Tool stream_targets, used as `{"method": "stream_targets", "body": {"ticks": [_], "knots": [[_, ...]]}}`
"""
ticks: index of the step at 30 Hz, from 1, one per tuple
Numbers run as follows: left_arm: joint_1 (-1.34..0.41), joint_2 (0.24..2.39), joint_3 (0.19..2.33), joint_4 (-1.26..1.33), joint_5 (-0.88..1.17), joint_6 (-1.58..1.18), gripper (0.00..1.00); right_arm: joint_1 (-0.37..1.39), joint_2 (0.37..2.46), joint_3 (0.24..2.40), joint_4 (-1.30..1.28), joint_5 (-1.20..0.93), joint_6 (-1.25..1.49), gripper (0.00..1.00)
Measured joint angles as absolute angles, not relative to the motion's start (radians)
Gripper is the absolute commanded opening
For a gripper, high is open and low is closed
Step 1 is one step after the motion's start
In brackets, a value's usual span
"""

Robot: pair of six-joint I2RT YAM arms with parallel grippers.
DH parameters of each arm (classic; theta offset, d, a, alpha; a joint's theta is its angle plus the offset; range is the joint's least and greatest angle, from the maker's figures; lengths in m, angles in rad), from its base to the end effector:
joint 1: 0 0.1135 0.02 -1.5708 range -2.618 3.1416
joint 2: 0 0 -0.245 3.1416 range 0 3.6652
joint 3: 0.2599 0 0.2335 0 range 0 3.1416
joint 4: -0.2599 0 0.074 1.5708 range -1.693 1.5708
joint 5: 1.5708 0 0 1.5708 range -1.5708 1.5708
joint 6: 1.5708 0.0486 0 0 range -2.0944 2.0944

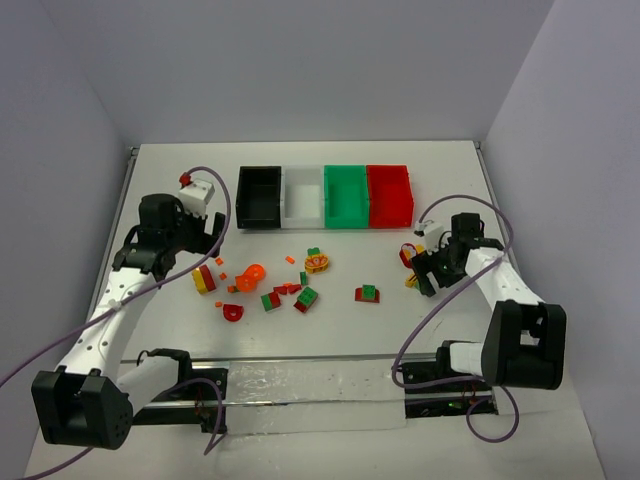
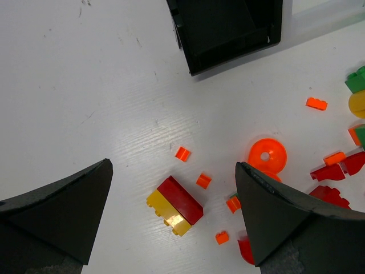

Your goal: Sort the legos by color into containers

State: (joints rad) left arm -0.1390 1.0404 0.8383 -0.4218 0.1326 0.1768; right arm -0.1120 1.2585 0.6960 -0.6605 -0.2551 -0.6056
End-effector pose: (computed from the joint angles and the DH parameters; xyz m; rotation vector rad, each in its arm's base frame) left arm 0.2252 -0.0380 0.2670 0.4179 2.1509 -0.1242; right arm 0.2089 -0.0112 0.1633 -0.7250 2.6265 0.1590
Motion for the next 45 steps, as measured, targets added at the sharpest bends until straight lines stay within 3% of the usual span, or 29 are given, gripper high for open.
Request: {"method": "stream_targets", "body": {"ticks": [25, 34, 39, 45], "knots": [[-0.143, 1.106, 0.838, -0.406, 0.131, 0.177, 0.99, -0.061, 1.385, 0.701, -0.561, -0.308, -0.627, 0.59], [-0.146, 1.11, 0.838, -0.403, 0.131, 0.177, 0.99, -0.061, 1.385, 0.716, -0.572, -0.359, -0.667, 0.31], [-0.15, 1.11, 0.838, -0.405, 0.13, 0.177, 0.99, -0.06, 1.341, 0.73, -0.622, -0.392, -0.693, 0.22], [-0.15, 1.11, 0.876, -0.447, 0.157, 0.157, 0.99, -0.042, 1.164, 0.817, -0.742, -0.448, -0.703, 0.19]]}}
